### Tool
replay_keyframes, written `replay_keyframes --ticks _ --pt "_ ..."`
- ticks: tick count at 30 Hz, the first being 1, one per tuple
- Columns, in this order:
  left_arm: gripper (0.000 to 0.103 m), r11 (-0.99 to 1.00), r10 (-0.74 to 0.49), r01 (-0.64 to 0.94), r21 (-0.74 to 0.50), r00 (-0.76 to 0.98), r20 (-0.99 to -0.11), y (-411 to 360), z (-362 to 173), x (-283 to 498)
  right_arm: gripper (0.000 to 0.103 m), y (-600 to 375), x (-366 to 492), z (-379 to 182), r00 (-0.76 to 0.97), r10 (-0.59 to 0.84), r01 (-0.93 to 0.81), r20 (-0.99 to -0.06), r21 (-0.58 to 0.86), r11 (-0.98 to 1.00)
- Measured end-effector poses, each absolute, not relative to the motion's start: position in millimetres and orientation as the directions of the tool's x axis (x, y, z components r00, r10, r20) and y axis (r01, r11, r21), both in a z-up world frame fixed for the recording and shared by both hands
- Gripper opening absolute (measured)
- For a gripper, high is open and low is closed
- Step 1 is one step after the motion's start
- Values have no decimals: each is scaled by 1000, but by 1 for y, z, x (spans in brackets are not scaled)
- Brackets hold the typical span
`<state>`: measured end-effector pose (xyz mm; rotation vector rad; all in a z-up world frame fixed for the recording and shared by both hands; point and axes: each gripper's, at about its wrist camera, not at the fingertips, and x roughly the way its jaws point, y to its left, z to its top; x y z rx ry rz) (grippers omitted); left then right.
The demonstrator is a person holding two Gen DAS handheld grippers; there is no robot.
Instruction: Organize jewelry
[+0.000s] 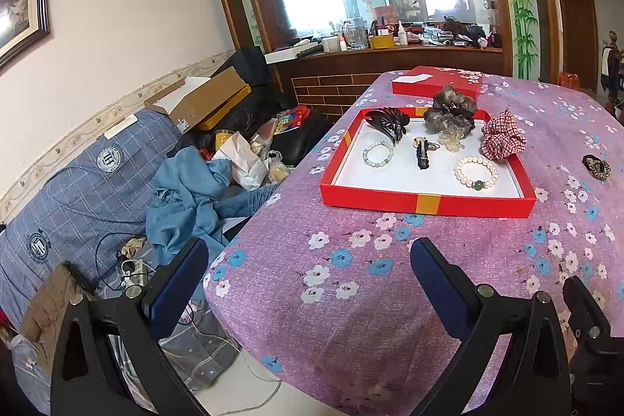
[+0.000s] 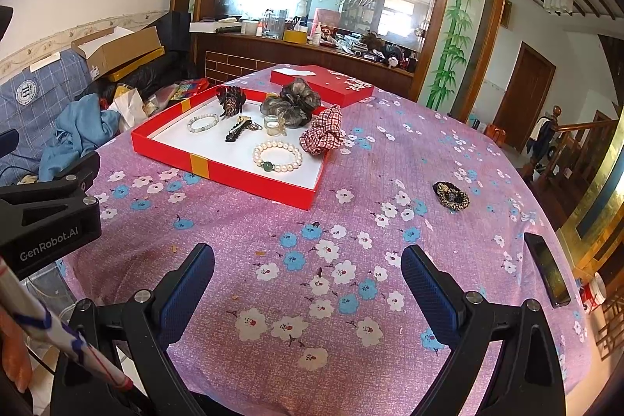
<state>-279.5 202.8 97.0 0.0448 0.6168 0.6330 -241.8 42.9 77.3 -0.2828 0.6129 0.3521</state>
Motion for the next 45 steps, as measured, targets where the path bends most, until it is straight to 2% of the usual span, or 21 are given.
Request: replay_keyframes --ticks 37,45 --pt "103 804 579 -547 233 629 -519 207 96 -283 99 41 -241 76 760 235 -404 -606 -157 901" --pt "103 782 611 -565 264 612 -502 206 94 -284 99 37 -241 75 758 234 -405 -609 -157 901"
